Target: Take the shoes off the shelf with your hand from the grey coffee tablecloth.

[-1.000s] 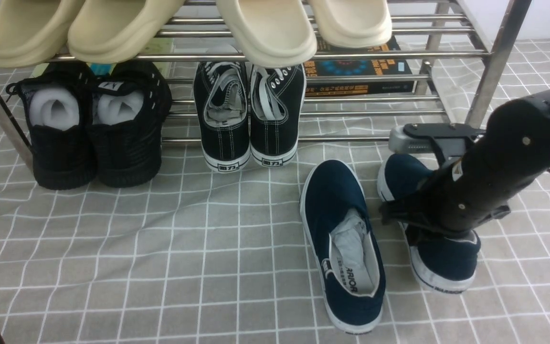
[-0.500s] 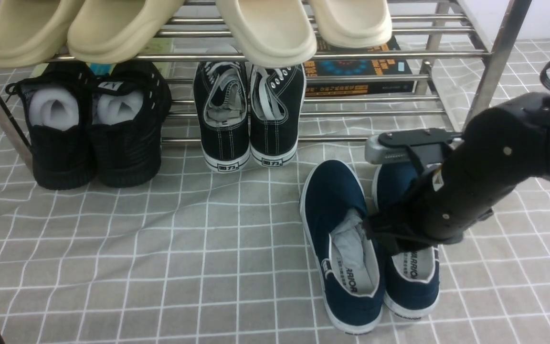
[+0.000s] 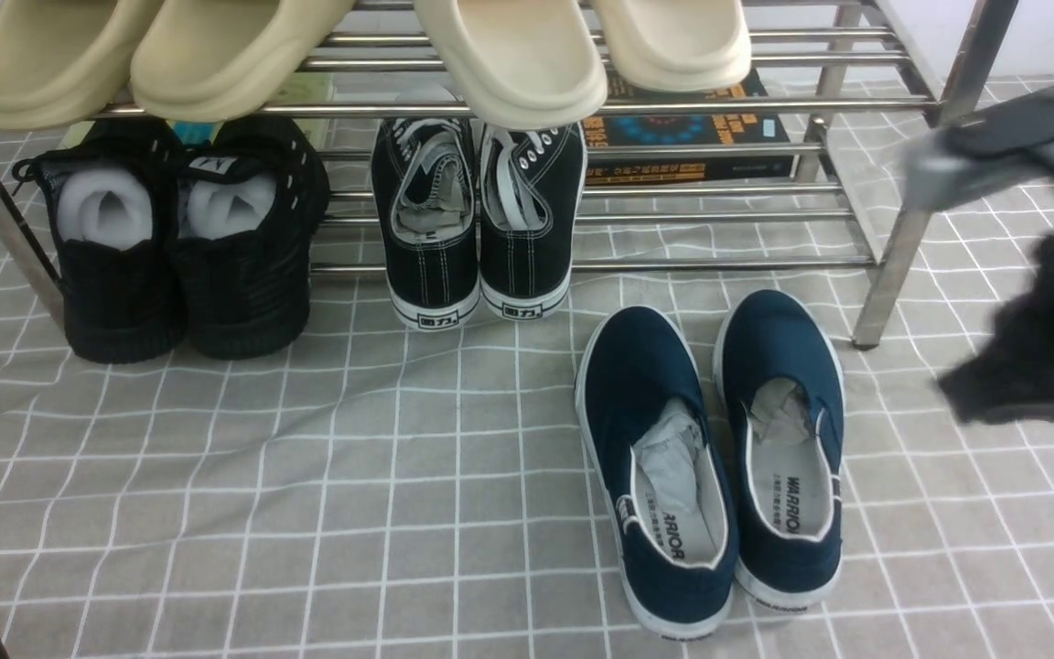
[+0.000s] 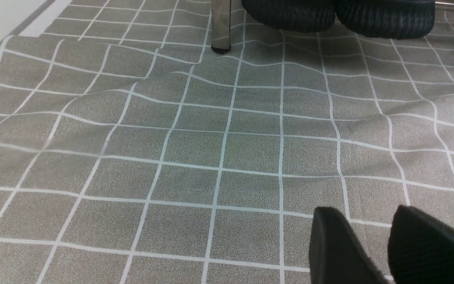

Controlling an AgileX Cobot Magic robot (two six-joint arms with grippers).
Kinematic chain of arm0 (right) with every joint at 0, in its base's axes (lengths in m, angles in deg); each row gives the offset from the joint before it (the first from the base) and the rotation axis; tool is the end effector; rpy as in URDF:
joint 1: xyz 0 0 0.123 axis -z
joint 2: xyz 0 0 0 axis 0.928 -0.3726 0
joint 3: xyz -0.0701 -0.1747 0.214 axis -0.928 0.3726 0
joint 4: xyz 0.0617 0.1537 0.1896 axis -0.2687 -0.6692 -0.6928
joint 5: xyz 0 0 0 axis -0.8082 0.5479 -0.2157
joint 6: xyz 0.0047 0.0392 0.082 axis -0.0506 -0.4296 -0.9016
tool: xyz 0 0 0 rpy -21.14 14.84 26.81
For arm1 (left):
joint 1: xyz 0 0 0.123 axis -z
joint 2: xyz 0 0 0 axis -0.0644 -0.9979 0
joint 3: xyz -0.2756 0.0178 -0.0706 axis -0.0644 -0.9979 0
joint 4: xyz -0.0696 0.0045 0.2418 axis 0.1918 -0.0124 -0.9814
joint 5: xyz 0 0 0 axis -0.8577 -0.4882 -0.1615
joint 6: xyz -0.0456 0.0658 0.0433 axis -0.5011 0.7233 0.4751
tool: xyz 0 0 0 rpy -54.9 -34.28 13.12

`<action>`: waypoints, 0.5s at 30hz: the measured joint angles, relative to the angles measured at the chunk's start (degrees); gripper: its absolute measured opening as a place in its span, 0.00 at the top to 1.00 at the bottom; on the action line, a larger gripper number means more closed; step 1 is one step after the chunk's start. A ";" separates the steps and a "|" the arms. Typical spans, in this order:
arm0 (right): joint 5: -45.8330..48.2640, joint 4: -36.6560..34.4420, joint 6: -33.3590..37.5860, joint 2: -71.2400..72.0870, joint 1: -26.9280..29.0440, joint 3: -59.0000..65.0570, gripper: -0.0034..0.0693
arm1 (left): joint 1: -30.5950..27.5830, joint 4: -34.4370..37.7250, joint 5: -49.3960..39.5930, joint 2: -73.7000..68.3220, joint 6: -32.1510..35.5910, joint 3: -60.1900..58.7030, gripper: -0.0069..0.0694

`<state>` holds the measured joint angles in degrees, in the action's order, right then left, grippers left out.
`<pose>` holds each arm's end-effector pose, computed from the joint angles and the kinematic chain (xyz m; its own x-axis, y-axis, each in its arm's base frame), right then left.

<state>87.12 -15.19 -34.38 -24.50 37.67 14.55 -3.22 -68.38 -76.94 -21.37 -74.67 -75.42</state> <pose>0.1833 0.1040 0.3598 -0.8190 -0.2869 -0.4969 -0.3591 0.9318 0.0538 0.0522 0.0062 0.1718 -0.2900 -0.0576 -0.9553 -0.0784 0.9963 -0.0363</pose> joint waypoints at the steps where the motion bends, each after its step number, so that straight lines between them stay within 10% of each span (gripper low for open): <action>1: -1.29 -0.06 0.00 3.89 0.00 2.37 0.97 | 0.00 0.00 0.00 0.00 0.00 0.00 0.59; 15: -42.23 -6.48 5.46 39.97 0.00 34.60 0.97 | 0.00 -0.12 0.00 0.00 0.00 0.00 0.59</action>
<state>44.89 -21.68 -28.92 15.47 37.67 49.15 -3.22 -68.50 -76.94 -21.37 -74.67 -75.42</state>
